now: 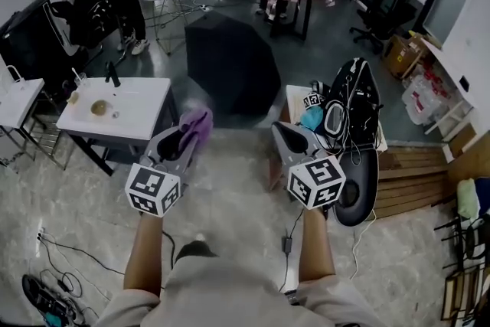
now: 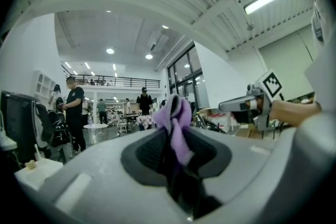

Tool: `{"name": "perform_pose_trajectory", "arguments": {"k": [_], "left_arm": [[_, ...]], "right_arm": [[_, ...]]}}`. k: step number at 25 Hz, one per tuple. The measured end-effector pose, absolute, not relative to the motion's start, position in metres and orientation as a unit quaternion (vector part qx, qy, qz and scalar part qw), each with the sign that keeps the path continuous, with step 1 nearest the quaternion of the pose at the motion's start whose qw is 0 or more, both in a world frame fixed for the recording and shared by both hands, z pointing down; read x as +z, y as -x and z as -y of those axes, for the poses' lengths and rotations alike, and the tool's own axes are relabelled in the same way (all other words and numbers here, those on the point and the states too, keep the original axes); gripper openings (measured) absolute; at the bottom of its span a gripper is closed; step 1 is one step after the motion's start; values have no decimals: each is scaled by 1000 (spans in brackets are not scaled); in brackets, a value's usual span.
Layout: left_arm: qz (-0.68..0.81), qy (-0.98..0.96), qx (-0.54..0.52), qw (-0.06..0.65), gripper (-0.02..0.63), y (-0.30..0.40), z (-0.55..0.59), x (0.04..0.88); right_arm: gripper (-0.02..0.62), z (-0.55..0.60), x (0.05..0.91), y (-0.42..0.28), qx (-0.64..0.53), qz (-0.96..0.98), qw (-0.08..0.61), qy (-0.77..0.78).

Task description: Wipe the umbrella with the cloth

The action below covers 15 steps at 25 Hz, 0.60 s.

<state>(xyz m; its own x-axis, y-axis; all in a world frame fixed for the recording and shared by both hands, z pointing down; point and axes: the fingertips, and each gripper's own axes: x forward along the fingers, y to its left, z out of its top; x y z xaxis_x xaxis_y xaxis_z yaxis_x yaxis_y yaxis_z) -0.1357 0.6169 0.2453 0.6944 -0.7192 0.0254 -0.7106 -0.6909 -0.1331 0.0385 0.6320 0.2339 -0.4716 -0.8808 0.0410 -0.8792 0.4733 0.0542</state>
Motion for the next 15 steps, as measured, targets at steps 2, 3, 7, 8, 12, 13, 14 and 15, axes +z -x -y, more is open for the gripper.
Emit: {"name": "perform_pose_trajectory", "arguments": {"k": [2,3,7,8,12,13,14,15], "left_arm": [[-389,918,-39,59,100,129,-611,245],[-390,918,-39,60,100,126,-607,246],[-389,919,-37,57,100,120,-579,254],[-389,919,-36,56,100,119,-570,257],[-389,919,-31,51,100,118,-520,263],[-389,920,-29,50,100,118,-504,264],[-389,920,-27,48,100,118,-487,264],[-388,920,-26,48,100,118,-470,264]], "right_arm": [[5,-625,234,-43,-10,858,41,-512],[5,-620,236,-45,-8,858,46,-511],[5,-592,246,-51,4,858,50,-511],[5,-583,249,-51,5,857,50,-513],[5,-537,254,-55,4,853,46,-519],[5,-522,254,-55,3,852,45,-521],[5,-507,255,-56,2,851,46,-523],[5,-490,257,-56,0,850,47,-524]]}}
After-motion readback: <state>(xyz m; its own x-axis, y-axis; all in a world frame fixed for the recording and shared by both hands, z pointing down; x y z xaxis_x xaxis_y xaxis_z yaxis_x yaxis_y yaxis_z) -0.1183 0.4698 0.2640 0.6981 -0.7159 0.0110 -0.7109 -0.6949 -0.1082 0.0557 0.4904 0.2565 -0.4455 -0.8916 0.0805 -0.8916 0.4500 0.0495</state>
